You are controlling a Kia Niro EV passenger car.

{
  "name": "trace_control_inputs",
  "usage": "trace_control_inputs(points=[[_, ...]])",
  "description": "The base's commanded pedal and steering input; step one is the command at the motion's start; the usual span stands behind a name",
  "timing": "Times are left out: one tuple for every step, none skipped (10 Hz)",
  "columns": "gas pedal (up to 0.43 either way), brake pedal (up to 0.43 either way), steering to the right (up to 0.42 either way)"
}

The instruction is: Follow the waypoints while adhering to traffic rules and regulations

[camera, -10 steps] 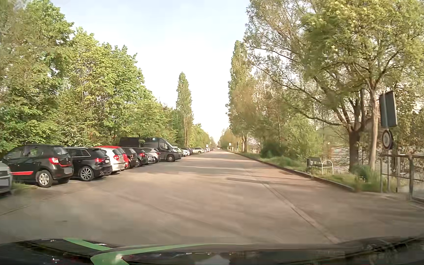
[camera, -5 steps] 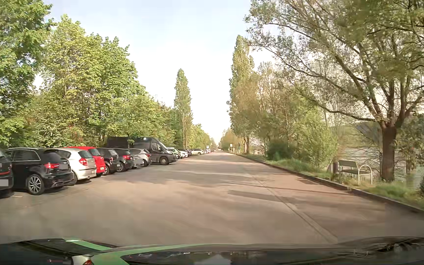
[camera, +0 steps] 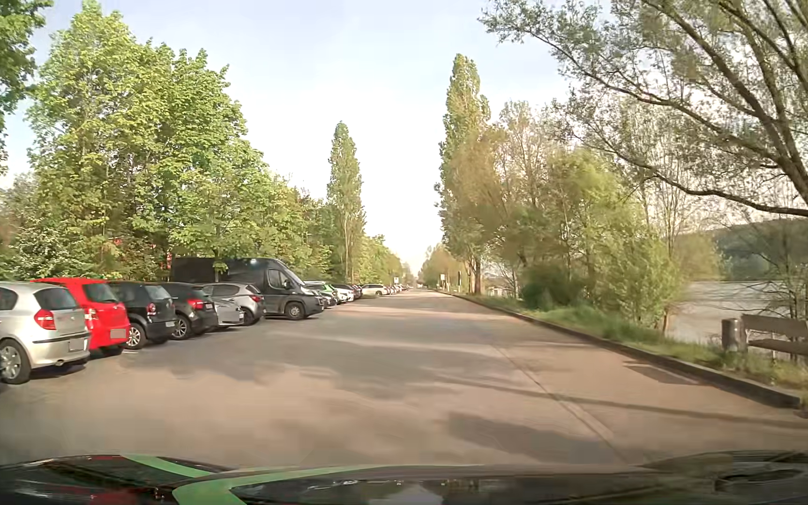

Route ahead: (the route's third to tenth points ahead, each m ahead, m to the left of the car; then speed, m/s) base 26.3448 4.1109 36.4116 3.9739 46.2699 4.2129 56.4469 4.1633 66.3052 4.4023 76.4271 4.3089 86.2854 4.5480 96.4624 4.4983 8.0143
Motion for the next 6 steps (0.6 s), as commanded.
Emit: trace_control_inputs(points=[[0.079,0.000,-0.004],[0.079,0.000,-0.004],[0.079,0.000,-0.004],[0.079,0.000,-0.004],[0.079,0.000,-0.003],[0.079,0.000,0.002]])
